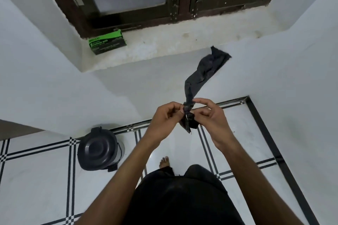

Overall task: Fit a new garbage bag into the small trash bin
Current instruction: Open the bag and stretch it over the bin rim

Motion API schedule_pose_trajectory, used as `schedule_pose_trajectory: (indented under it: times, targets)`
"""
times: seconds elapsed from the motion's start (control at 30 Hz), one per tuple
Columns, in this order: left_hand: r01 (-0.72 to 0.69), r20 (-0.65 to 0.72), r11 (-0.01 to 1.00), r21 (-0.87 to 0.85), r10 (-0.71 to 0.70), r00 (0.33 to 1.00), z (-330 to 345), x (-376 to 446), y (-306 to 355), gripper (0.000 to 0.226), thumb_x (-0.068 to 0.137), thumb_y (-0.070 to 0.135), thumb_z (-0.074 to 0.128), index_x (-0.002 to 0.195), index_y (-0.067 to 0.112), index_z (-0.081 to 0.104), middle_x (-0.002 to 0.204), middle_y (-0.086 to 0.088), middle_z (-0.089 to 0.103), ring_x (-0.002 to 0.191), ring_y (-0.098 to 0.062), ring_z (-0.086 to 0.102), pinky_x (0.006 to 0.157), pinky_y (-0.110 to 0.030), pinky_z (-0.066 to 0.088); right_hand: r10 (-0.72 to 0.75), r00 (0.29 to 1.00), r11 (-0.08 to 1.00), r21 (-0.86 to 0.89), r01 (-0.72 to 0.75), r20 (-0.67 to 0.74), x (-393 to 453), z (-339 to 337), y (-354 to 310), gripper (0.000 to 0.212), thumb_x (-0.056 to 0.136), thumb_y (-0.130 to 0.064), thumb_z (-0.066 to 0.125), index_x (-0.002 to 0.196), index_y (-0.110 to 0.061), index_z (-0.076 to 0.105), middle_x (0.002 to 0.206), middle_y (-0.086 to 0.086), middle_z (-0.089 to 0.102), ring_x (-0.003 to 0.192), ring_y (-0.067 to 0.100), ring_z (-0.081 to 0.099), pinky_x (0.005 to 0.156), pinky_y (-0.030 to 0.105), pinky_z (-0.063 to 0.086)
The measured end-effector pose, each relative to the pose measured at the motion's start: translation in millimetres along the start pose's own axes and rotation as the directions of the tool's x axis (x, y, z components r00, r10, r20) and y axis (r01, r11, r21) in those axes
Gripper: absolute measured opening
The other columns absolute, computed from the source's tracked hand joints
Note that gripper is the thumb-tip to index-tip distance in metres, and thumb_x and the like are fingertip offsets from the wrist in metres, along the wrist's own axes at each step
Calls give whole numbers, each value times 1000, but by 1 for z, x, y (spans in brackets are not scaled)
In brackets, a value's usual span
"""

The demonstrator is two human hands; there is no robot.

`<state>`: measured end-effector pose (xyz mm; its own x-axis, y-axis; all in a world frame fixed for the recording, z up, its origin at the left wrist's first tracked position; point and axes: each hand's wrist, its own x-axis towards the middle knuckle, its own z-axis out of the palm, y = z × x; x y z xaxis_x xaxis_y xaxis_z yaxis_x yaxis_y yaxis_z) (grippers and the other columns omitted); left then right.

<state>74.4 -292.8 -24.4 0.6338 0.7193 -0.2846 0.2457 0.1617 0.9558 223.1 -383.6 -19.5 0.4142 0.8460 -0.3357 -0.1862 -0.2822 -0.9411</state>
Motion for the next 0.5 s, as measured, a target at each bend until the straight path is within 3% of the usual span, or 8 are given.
schedule_pose_trajectory:
  times: [0.1, 0.23, 0.37, 0.43, 0.5]
  targets:
    - [62, -107, 989, -135, -77, 991, 2, -37, -10, 15, 102, 12, 52, 97, 3, 64, 92, -15, 71, 87, -31, 70, 91, -41, 58, -17, 998, 999, 32, 19, -58, -27, 7, 14, 27, 87, -5, 68, 111, -17, 62, 82, 13, 73, 85, 21, 70, 89, 39, 54]
    - [147, -190, 902, -407, -241, 952, 13, -92, -28, 14, 103, 11, 48, 95, 11, 59, 96, -14, 67, 85, -21, 67, 82, -29, 60, 3, 997, 998, 64, 2, -80, -60, 13, 38, 13, 90, -8, 67, 99, -14, 60, 75, 4, 68, 82, 18, 64, 87, 37, 51]
    - [168, -206, 780, -603, -356, 911, 31, -136, -43, 19, 103, 5, 44, 90, 13, 54, 67, 0, 56, 59, -12, 60, 67, -26, 56, -66, 996, 992, -111, 60, -52, -92, 27, 59, 5, 98, -17, 56, 96, -18, 60, 78, -2, 63, 71, 4, 56, 72, 18, 45]
    - [160, -249, 792, -589, -367, 896, 32, -159, -49, 17, 103, 6, 45, 91, 13, 55, 62, 3, 53, 58, -11, 57, 64, -25, 55, -48, 999, 982, -181, 43, -24, -110, 35, 68, 9, 101, -25, 52, 97, -20, 60, 81, -4, 63, 69, 0, 55, 67, 15, 42]
    - [177, -301, 852, -492, -358, 884, 30, -183, -58, 14, 104, 13, 46, 96, 11, 58, 70, 1, 62, 68, -14, 62, 69, -25, 56, -29, 999, 966, -255, 35, 27, -129, 42, 76, 18, 101, -32, 50, 98, -19, 61, 83, -7, 64, 73, -1, 57, 68, 15, 42]
